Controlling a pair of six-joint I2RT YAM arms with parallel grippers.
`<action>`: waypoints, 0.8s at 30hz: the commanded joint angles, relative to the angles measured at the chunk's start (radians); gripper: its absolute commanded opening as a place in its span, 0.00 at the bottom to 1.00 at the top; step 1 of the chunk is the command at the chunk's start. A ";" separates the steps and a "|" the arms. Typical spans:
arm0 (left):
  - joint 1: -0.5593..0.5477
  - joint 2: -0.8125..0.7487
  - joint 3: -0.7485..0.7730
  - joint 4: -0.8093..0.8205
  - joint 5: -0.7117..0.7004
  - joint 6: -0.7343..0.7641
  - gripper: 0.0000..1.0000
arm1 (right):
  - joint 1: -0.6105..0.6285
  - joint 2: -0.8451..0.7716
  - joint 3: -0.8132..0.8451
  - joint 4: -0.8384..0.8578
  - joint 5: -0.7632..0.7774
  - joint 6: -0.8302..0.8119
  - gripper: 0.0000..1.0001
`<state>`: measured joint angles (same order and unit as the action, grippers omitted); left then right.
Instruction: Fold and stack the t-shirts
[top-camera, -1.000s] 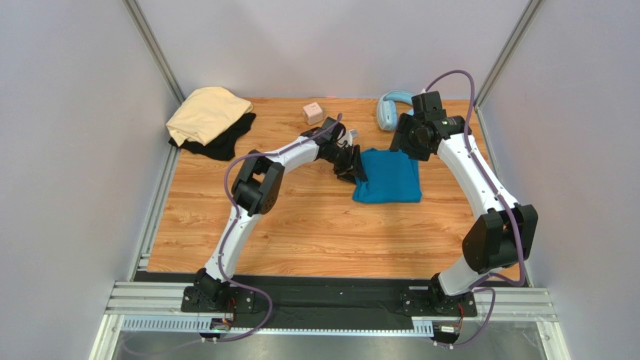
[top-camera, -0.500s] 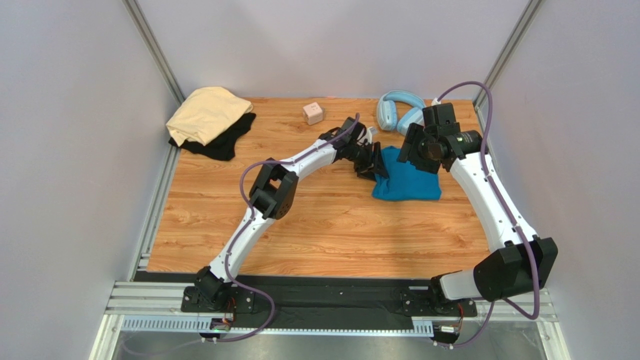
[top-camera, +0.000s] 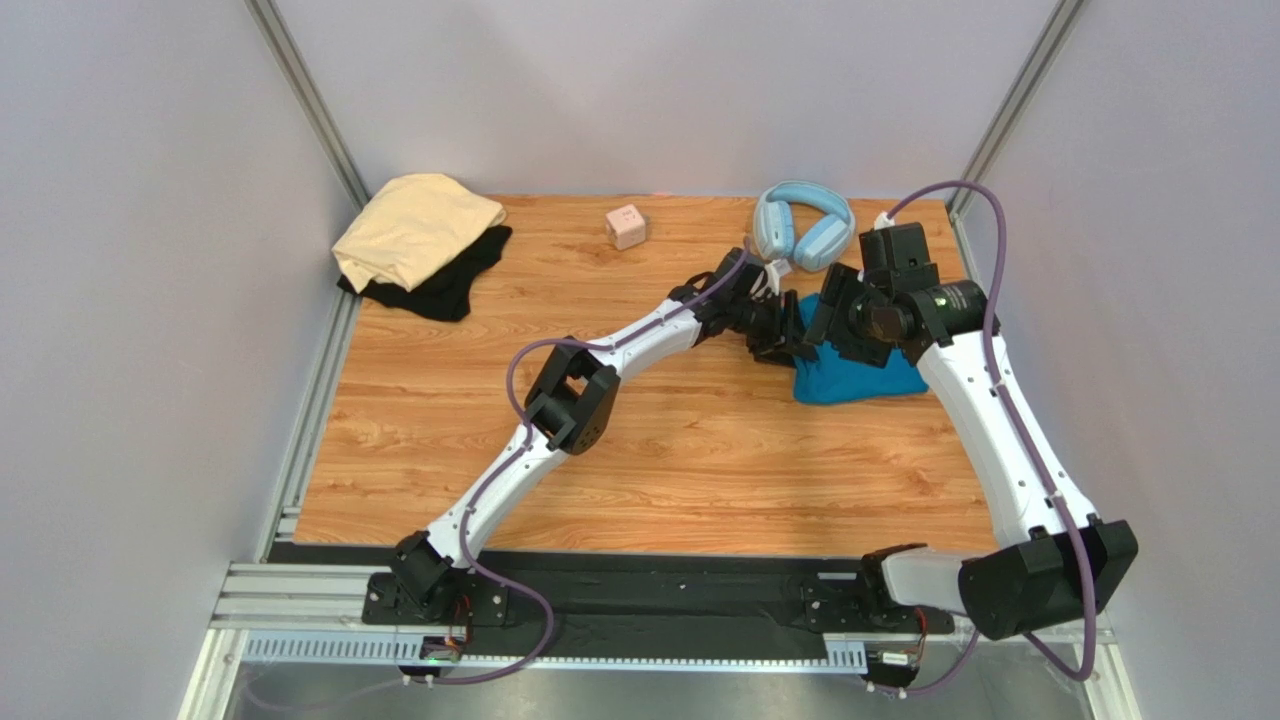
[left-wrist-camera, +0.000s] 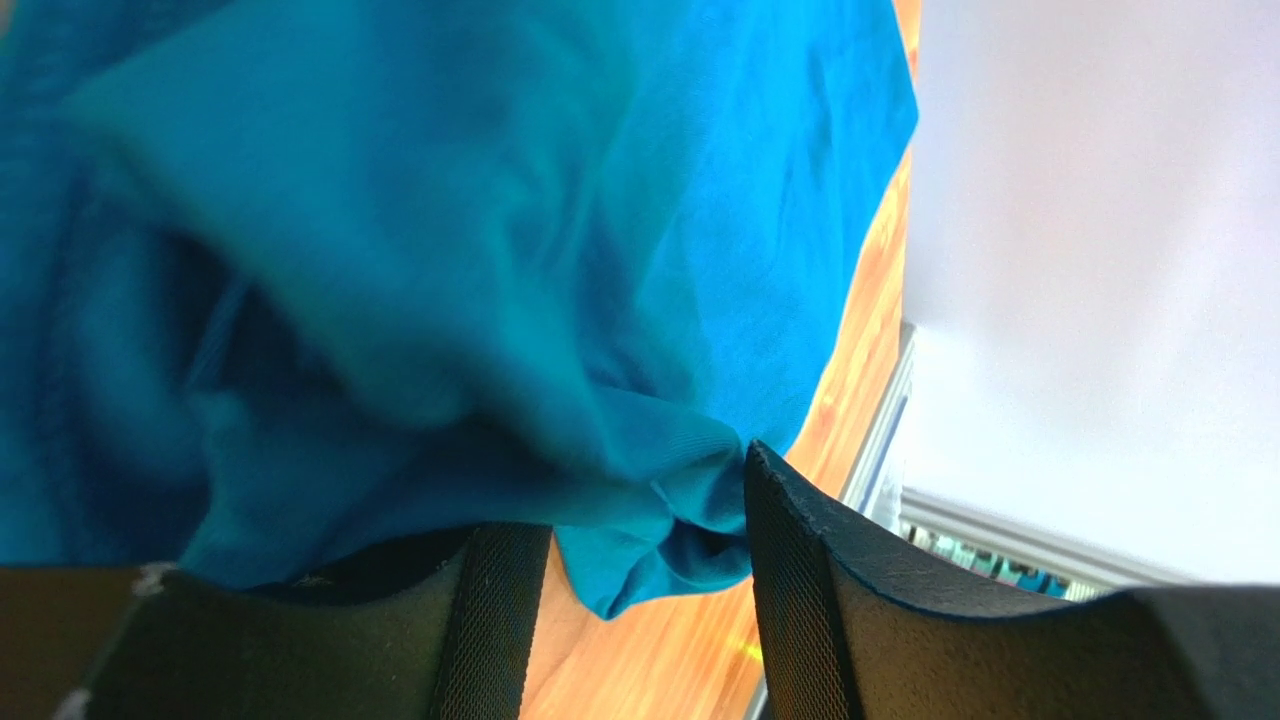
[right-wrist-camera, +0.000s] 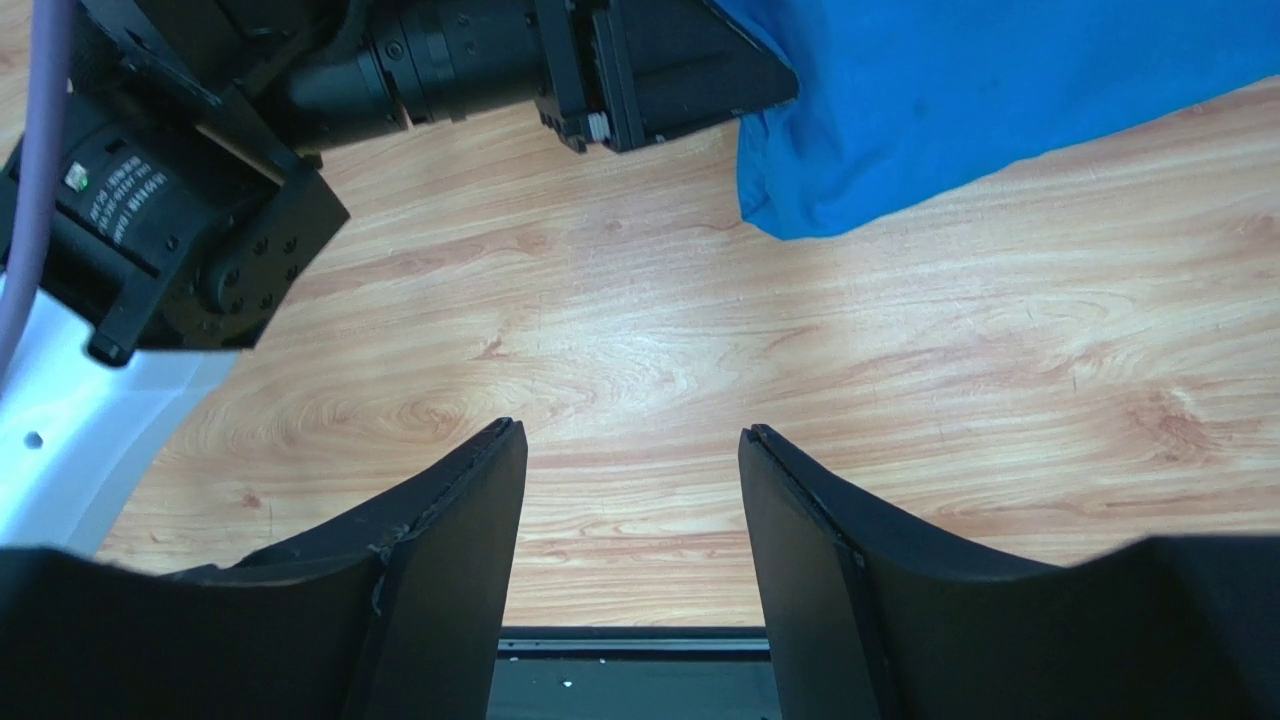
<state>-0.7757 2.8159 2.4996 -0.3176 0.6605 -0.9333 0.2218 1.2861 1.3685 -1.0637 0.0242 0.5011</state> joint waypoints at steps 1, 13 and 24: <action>0.036 -0.027 -0.031 -0.011 -0.099 0.018 0.57 | 0.001 -0.041 -0.016 -0.027 -0.010 0.004 0.60; 0.046 0.014 0.019 0.034 -0.091 -0.030 0.57 | -0.001 -0.021 -0.008 -0.059 -0.006 -0.022 0.60; 0.090 -0.308 -0.396 0.040 -0.044 0.097 0.65 | -0.001 0.012 -0.035 0.022 -0.010 0.008 0.61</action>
<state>-0.7200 2.6949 2.2795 -0.2111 0.6449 -0.9321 0.2214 1.2911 1.3464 -1.1034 0.0235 0.4942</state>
